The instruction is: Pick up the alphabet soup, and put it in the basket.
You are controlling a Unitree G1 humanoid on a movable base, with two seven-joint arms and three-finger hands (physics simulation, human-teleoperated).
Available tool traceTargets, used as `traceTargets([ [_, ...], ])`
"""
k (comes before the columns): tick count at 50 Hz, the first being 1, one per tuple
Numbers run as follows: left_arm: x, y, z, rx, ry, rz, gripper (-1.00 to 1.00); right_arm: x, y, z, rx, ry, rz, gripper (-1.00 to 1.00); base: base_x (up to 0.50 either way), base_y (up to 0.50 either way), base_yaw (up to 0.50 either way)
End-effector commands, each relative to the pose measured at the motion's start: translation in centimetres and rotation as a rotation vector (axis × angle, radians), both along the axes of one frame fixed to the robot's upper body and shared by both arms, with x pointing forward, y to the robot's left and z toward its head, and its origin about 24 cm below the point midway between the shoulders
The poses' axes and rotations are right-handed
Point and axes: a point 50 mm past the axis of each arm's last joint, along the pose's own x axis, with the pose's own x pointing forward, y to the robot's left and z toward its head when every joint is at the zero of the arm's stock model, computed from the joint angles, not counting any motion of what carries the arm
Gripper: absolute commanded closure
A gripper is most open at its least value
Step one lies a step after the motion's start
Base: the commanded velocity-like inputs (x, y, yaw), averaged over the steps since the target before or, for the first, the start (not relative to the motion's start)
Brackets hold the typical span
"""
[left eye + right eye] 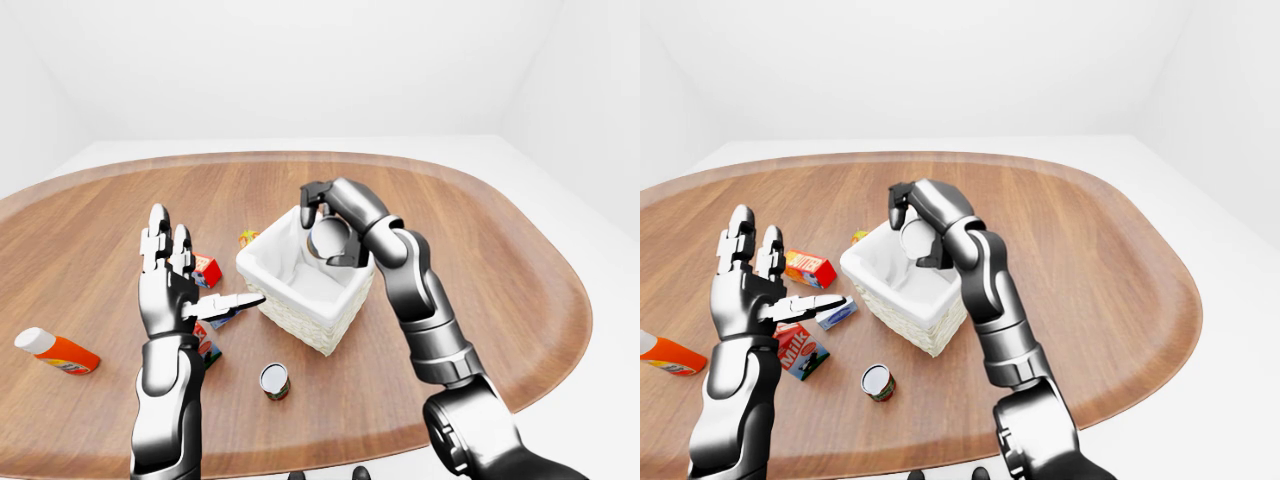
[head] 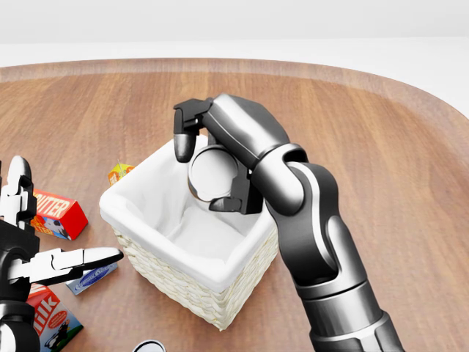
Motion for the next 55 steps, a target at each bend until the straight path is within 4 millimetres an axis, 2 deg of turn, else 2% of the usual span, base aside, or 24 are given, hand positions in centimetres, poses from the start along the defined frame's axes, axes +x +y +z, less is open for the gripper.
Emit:
traceTargets([
  [1, 0.1, 0.0, -0.1, 0.0, 0.004, -0.001, -1.0, 0.9, 0.5, -0.6, 0.017, 0.023, -0.015, 1.0, 0.0, 0.0, 0.0],
  [13, -0.1, 0.0, 0.0, -0.001, -0.002, 0.0, -1.0, 1.2, 1.0, -1.2, 0.013, 0.046, -0.019, 1.0, 0.0, 0.0, 0.0],
  [44, -0.1, 0.0, 0.2, 0.0, -0.007, 0.001, -1.0, 1.8, 0.5, -2.4, 0.021, 0.085, -0.051, 1.0, 0.0, 0.0, 0.0],
  [45, 0.0, 0.0, 0.1, -0.001, -0.005, 0.001, -1.0, 1.8, 0.5, -2.4, 0.018, 0.086, -0.05, 0.04, 0.0, 0.0, 0.0],
  [47, 0.0, 0.0, 0.1, -0.001, -0.004, 0.001, -1.0, 1.9, 0.5, -2.5, 0.015, 0.091, -0.05, -1.0, 0.0, 0.0, 0.0],
  [55, 0.1, 0.0, 0.0, -0.001, -0.001, 0.0, -1.0, 1.9, 0.6, -2.6, 0.013, 0.099, -0.046, -1.0, 0.0, 0.0, 0.0],
])
